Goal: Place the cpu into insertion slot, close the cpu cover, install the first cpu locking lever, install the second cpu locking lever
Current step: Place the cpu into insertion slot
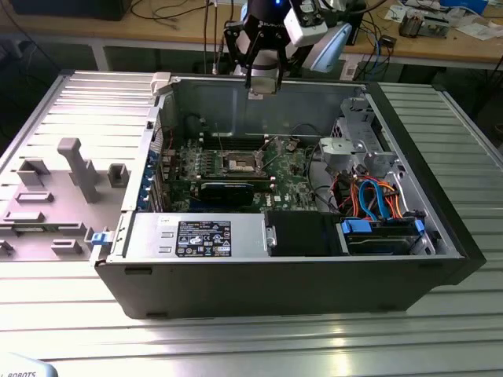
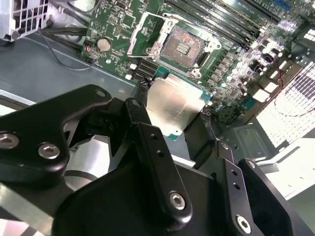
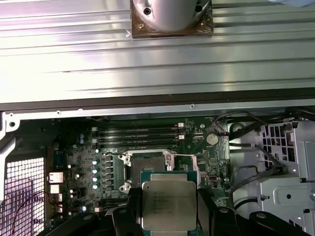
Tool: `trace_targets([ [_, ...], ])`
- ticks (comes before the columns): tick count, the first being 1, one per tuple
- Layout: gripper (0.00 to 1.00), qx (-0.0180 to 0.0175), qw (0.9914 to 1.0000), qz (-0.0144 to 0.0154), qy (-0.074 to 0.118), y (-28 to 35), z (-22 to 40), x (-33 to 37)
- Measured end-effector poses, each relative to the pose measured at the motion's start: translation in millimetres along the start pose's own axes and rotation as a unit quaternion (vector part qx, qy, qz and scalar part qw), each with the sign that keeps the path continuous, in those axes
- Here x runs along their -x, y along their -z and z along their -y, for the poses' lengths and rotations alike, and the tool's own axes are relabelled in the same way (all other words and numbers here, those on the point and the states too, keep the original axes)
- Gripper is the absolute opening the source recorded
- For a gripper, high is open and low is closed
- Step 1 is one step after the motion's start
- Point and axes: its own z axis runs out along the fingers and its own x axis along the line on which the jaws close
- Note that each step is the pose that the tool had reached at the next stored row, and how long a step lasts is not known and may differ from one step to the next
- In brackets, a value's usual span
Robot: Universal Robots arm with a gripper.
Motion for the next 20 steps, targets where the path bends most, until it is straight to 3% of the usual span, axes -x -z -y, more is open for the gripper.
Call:
trace_targets([
  [7, 0.54, 0.0005, 0.99965, 0.0024, -0.026, -0.2, 0.0, 0.0],
  [9, 0.54, 0.0005, 0.99963, 0.0025, -0.027, -0.3, 0.1, 0.0],
  [11, 0.54, -0.0020, 0.99963, 0.0027, -0.027, -1.2, 0.2, -0.4],
  [20, 0.54, -0.0021, 0.99962, 0.0024, -0.027, -1.2, 0.2, -0.3],
])
